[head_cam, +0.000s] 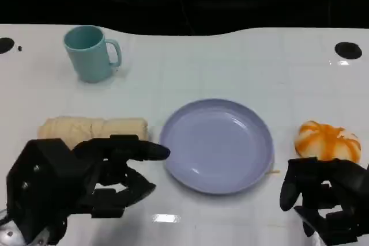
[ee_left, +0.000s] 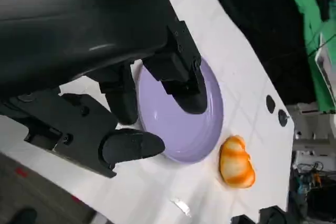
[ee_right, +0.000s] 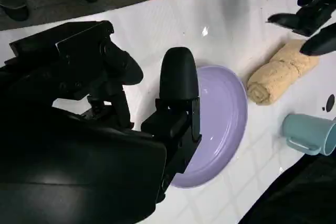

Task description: Grasp the towel on the left side of the plate with the left hand and place it into the plate.

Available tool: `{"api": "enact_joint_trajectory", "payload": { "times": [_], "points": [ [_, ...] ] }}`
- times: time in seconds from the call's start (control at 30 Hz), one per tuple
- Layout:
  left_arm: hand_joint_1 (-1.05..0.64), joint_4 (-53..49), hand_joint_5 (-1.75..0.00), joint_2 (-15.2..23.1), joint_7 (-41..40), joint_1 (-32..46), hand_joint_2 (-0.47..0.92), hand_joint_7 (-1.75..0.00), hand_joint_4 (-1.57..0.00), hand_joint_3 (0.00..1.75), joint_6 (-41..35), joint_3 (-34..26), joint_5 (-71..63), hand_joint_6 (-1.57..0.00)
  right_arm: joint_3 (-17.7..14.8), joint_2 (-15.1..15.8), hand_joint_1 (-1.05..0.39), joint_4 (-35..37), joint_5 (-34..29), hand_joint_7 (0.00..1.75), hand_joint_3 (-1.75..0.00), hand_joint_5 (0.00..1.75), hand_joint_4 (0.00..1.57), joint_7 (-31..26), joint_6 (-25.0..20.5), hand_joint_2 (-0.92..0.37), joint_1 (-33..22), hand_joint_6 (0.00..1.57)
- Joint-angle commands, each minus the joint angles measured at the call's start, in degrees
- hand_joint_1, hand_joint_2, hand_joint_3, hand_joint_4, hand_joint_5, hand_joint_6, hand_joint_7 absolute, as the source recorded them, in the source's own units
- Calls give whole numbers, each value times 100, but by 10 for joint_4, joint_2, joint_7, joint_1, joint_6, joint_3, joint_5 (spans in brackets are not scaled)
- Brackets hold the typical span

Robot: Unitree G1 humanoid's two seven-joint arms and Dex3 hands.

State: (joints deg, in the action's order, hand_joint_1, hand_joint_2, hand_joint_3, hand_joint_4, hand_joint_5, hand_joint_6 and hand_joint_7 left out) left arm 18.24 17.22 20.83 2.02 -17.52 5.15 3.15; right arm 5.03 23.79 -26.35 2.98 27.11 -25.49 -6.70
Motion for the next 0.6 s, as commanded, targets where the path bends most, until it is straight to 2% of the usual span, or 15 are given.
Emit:
{"api": "enact_joint_trajectory", "payload": {
  "times": [0.03, 0.13, 0.23, 0.37, 0.6],
  "points": [
    [-29, -9, -65, 30, -20, -19, 92, -1, -46, 18, 55, 12, -74, -57, -7, 7, 10, -7, 4, 146, -95, 171, 64, 0, 0, -69, -1, 64],
    [-38, -17, -55, 54, -52, -36, 92, 0, -36, 13, 92, 36, -170, -48, -9, 9, 10, -4, 4, 145, -95, 170, 65, 1, 2, -69, 0, 64],
    [-42, -32, -41, 66, -79, -50, 92, 0, -34, 6, 124, 53, -244, -39, -9, 11, 10, -2, 3, 145, -95, 170, 65, 3, 4, -69, 1, 64],
    [-49, -64, -29, 91, -101, -84, 92, 0, -30, 8, 148, 86, -357, -30, -10, 12, 10, 1, 3, 145, -95, 170, 65, 3, 7, -68, -1, 65],
    [-58, -113, -22, 86, -76, -152, 92, 0, -21, 8, 85, 136, -496, -22, -11, 11, 10, -3, 4, 145, -96, 171, 66, 2, 7, -68, -5, 65]
  ]
}}
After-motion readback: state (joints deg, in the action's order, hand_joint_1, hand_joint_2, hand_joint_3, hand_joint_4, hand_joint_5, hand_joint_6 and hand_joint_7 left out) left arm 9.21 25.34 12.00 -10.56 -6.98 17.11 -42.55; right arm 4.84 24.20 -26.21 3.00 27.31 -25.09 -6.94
